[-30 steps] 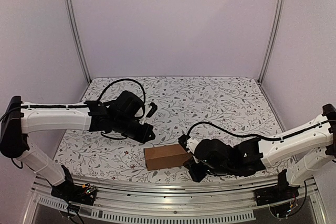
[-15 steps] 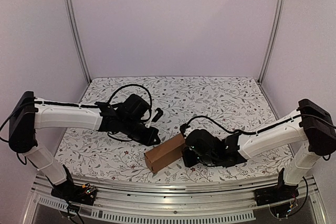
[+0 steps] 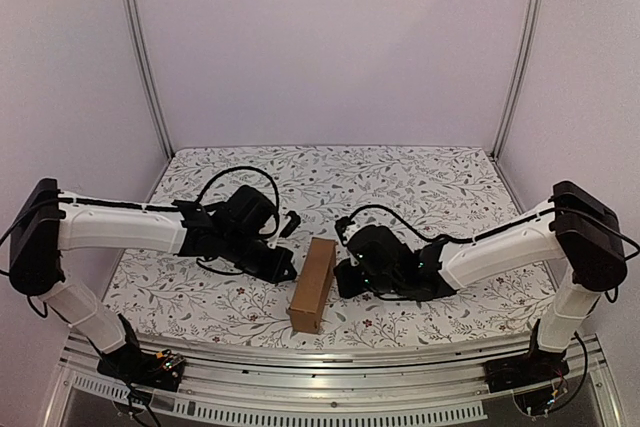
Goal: Fold the paper box
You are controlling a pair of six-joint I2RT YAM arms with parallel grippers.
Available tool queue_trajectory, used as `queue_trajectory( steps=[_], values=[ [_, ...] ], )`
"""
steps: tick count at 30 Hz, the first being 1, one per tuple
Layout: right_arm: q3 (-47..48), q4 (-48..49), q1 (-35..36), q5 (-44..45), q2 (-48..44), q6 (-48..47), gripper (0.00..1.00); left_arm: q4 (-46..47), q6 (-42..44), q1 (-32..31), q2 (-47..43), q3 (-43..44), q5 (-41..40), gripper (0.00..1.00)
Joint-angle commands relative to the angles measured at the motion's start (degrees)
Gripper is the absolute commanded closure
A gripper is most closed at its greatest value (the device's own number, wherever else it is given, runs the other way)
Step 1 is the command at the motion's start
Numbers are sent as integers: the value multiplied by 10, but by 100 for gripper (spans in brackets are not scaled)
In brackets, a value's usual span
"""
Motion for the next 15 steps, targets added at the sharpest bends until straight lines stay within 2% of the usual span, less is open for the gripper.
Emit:
queue_trajectory(
  steps=[1,6,15],
  values=[
    [-45,1,-6,-33,-28,1,100,-11,-6,10,-29,-11,-17,100],
    [-80,9,-6,-62,-52,23,100,-6,-27,10,-42,-26,0,100],
    [-110,104,-6,-134,-7,89,100,19,-48,9,-31,-48,30,100]
  ],
)
